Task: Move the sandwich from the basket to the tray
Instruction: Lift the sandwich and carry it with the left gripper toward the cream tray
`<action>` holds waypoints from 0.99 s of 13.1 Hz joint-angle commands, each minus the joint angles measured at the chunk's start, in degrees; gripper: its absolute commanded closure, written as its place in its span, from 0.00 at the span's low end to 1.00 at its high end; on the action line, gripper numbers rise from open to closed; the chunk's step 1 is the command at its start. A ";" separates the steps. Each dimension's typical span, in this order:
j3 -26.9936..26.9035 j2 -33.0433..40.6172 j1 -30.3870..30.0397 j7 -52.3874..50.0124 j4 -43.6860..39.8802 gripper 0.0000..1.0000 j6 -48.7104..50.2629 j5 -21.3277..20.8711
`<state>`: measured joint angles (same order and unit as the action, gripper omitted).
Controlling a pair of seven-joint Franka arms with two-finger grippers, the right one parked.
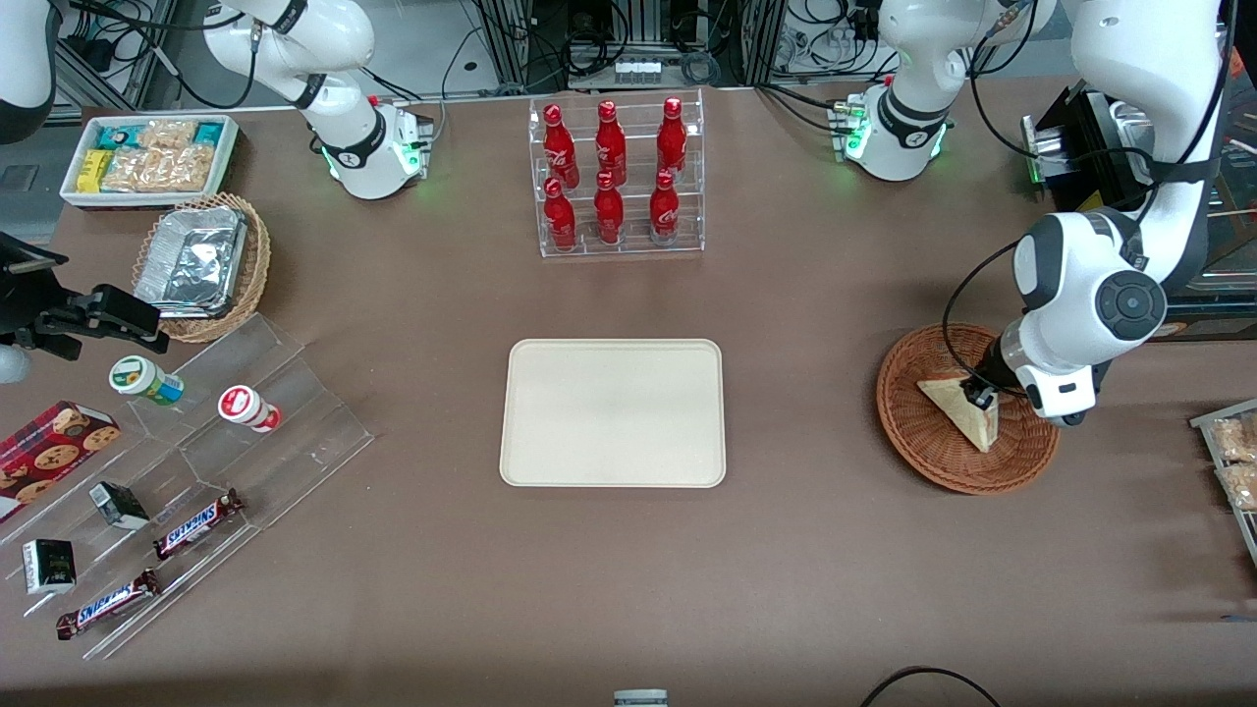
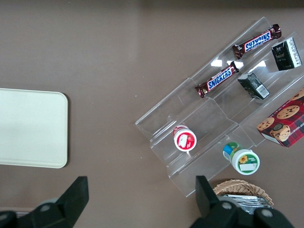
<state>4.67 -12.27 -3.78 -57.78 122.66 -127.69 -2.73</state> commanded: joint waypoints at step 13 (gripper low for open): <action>0.17 -10.90 29.60 5.05 -35.54 0.96 23.54 -0.35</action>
<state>5.72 -15.13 21.87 -53.70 95.25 -105.05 -2.78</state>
